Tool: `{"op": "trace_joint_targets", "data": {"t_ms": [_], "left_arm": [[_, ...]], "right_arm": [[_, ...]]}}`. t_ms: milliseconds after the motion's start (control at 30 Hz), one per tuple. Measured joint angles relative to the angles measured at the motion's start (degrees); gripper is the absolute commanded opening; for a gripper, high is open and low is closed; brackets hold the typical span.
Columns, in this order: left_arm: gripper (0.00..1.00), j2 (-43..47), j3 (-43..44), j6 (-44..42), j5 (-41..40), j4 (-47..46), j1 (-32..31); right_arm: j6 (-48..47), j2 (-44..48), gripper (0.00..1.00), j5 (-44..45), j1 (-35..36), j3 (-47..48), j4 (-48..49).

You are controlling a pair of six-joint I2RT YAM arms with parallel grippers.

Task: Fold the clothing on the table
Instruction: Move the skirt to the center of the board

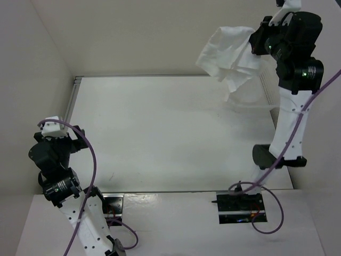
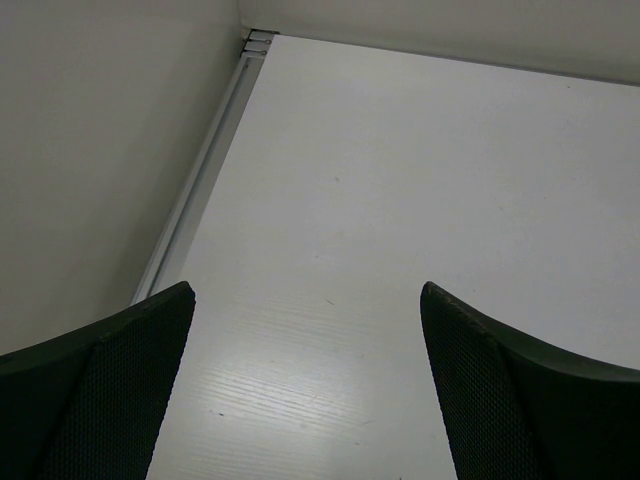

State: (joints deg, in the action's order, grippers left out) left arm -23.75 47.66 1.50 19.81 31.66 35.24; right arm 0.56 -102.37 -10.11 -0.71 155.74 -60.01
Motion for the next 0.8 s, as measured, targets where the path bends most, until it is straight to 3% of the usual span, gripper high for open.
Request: {"op": "trace_joint_targets", "data": {"t_ms": [33,67,100,133,167,300,467,633,733,800], "left_arm": [[0.99,0.22,0.00,0.00,0.02,0.00,0.00],[0.99,0.39,0.00,0.00,0.02,0.00,0.00],[0.99,0.59,-0.02,0.00,0.02,0.00,0.00],[0.99,0.83,-0.04,0.00,0.07,0.00,0.00],[0.99,0.94,-0.04,0.00,0.07,0.00,0.00],[0.99,1.14,-0.04,-0.09,0.24,0.00,0.00],[0.99,1.11,-0.04,-0.52,1.25,0.00,0.04],[0.99,-2.40,0.39,-2.84,4.00,0.24,-1.97],[0.99,-10.82,2.99,-3.58,5.60,1.22,-5.70],[0.99,-17.81,6.49,-4.35,6.27,2.69,-8.13]], "right_arm": [[-0.17,3.63,0.00,0.09,1.73,-5.84,1.27],[-0.52,7.52,0.12,0.70,3.93,-13.09,2.84],[-0.92,12.24,0.35,2.19,6.99,-20.92,4.61],[-1.18,15.56,0.87,3.89,10.14,-27.96,6.56],[-1.81,19.08,0.98,5.66,14.23,-36.54,9.07],[-4.35,24.55,0.98,9.40,24.55,-62.49,15.76],[-5.62,23.43,0.98,14.40,23.98,-83.52,21.84],[-7.54,23.52,0.98,15.10,18.38,-86.93,23.74],[-8.39,23.98,0.98,14.69,16.28,-85.88,24.98],[-8.76,24.26,0.98,14.27,18.53,-85.59,25.55]]}}
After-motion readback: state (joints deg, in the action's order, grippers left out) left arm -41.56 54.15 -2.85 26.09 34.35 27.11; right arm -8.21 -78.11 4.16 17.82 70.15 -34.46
